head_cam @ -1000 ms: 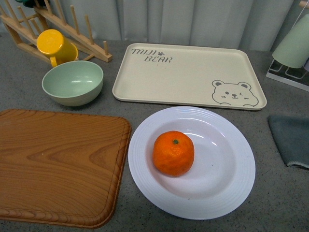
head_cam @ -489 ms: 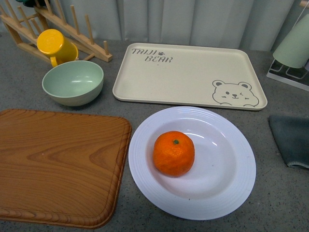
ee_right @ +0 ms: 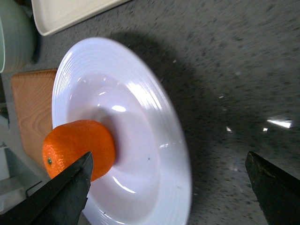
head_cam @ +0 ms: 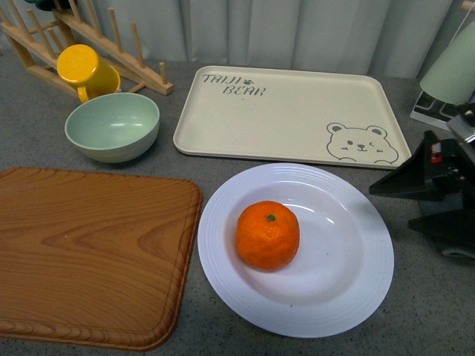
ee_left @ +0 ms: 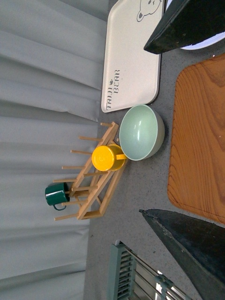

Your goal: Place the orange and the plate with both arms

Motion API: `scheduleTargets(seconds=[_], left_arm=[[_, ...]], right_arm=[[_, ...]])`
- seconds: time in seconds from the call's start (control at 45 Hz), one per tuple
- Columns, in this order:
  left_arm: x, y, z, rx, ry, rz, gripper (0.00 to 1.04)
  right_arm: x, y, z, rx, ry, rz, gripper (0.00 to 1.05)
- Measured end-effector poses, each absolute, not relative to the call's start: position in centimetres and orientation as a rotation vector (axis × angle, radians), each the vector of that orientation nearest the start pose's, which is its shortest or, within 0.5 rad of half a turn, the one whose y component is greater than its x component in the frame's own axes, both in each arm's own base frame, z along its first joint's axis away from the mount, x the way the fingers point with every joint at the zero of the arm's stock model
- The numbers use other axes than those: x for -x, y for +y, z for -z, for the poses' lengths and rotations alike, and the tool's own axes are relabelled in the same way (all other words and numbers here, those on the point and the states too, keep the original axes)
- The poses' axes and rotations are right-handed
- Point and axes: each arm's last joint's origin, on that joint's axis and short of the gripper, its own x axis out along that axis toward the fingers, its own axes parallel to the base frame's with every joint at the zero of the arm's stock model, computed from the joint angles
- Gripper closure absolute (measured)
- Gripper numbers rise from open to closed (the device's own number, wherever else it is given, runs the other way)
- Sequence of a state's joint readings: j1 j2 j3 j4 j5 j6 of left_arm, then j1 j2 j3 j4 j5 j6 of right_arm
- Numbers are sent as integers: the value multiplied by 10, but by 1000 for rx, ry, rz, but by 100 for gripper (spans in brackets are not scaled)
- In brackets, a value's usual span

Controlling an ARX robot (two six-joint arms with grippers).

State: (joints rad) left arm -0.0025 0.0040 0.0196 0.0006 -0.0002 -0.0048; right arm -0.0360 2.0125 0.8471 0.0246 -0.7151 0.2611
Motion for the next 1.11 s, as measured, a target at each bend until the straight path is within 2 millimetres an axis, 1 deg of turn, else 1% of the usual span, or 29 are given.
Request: scheduleTargets(seconds=[0.133,0.267,0.356,0.6,0.644,0.756,0.778,0.822,0.844,1.111], left_arm=[[-97,0,-170,5,-16,2,7],[-97,0,-170,5,-16,2,7],[-97,0,-170,5,-16,2,7],[-97,0,-170,5,-16,2,7],[-97,0,-170,5,-16,2,7],[-97,0,-170,5,-16,2,7],[-97,0,-170,5,-16,2,7],[-97,0,-170,5,-16,2,7],[-97,0,-170,5,-16,2,7],[-97,0,-170,5,-16,2,7]], right_arm=[[-329,26,-46,-703,1205,-512,9],[-334,38,-34,-746,1237,-537,9],[-337,42,-28,-789,1251,-544,9],[-345,50,-24,-845,1258,-546,10],[-346,51,-23,-840,1261,-540,15],[-345,52,-19,-838,1275,-529,33],[-344,52,-19,-836,1279,-523,38],[-344,52,-17,-834,1284,-515,45],[-343,52,-16,-832,1289,-508,51],[-341,52,-14,-839,1300,-522,94]])
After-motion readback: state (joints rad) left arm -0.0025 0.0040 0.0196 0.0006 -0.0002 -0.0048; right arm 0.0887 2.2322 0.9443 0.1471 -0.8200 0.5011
